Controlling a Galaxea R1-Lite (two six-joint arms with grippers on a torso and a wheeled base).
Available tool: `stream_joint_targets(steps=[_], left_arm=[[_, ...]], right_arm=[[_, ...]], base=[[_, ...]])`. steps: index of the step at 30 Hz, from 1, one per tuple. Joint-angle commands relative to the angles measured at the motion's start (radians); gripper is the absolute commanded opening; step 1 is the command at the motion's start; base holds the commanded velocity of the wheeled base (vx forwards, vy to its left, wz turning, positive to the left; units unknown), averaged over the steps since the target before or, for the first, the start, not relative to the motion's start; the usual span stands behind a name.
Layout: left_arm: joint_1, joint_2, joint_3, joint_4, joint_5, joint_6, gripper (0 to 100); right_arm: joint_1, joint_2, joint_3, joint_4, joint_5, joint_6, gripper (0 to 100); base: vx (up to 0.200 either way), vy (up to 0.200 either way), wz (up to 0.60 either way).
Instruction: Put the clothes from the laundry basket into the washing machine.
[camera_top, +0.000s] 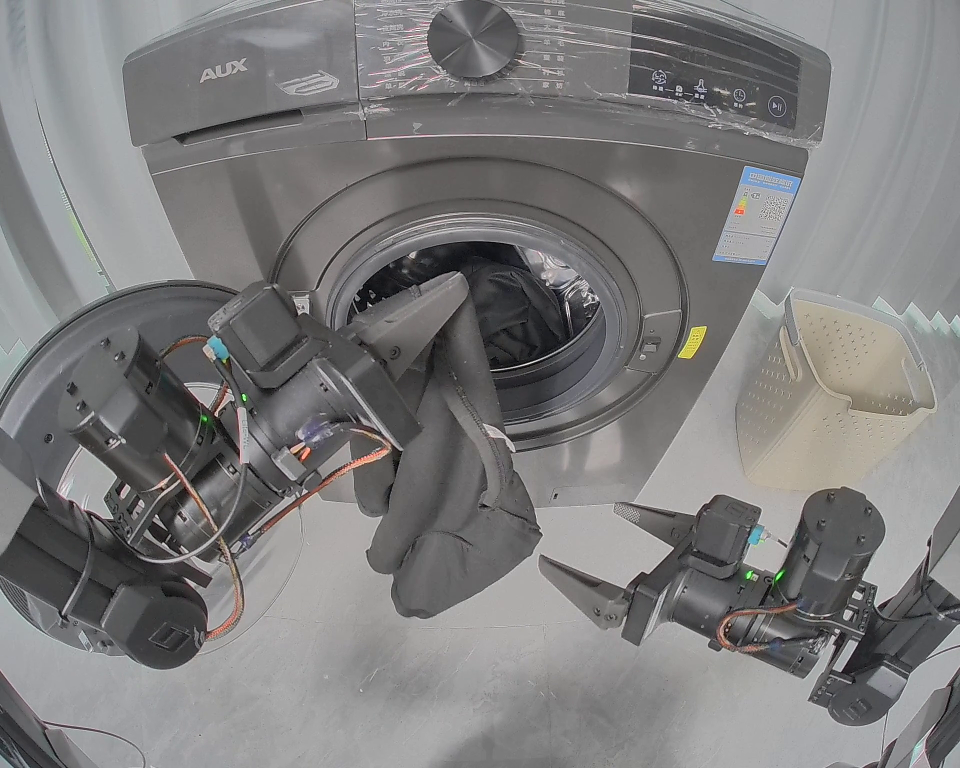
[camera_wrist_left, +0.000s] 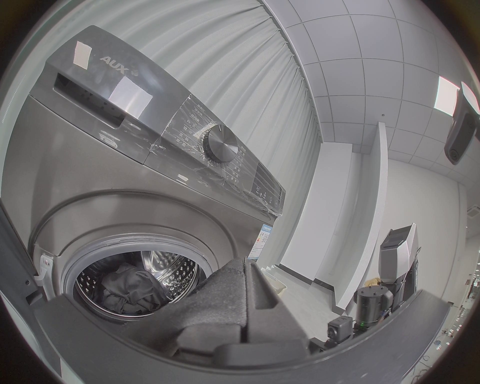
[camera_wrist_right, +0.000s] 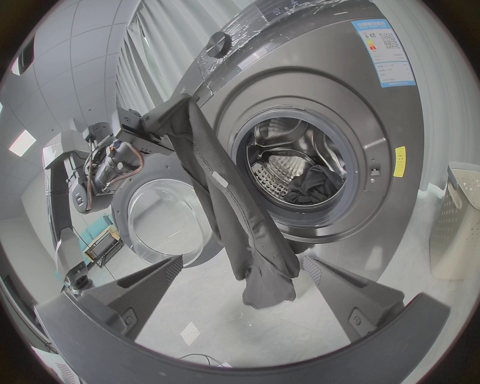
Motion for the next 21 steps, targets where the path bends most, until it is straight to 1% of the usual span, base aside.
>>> stream_joint_targets(steps=[1, 4, 6, 8, 9, 10, 15, 16, 19, 21], left_arm=[[-0.010, -0.003, 0.003, -0.001, 0.001, -0.001, 0], [-0.010, -0.011, 0.006, -0.001, 0.001, 0.001, 0], [-0.017, -0.020, 0.009, -0.001, -0.002, 0.001, 0], [-0.026, -0.029, 0.011, -0.001, -0.002, 0.001, 0], [-0.026, -0.029, 0.011, -0.001, -0.002, 0.001, 0], [-0.033, -0.035, 0.011, -0.001, -0.002, 0.001, 0], [-0.035, -0.035, 0.009, -0.001, -0.002, 0.001, 0], [-0.035, -0.035, 0.006, -0.001, -0.002, 0.001, 0], [-0.035, -0.035, 0.005, -0.001, -0.002, 0.001, 0], [-0.035, -0.035, 0.005, -0.001, -0.002, 0.001, 0]], right_arm=[[-0.051, 0.028, -0.058, 0.002, 0.000, 0.001, 100], [-0.094, 0.068, -0.099, -0.001, 0.000, 0.000, 100], [-0.133, 0.114, -0.147, -0.003, 0.002, -0.002, 100], [-0.146, 0.151, -0.178, -0.004, 0.003, -0.003, 100], [-0.146, 0.151, -0.178, -0.004, 0.003, -0.003, 100], [-0.151, 0.194, -0.213, -0.004, 0.005, -0.006, 100], [-0.140, 0.243, -0.261, -0.006, 0.009, -0.009, 100], [-0.129, 0.266, -0.290, -0.004, 0.013, -0.012, 100], [-0.096, 0.289, -0.320, -0.004, 0.016, -0.019, 100], [-0.073, 0.306, -0.339, -0.004, 0.026, -0.023, 100]], base=[[0.000, 0.000, 0.00], [0.000, 0.000, 0.00], [0.000, 0.000, 0.00], [0.000, 0.000, 0.00], [0.000, 0.000, 0.00], [0.000, 0.000, 0.00], [0.000, 0.000, 0.00], [0.000, 0.000, 0.00], [0.000, 0.000, 0.00], [0.000, 0.000, 0.00]])
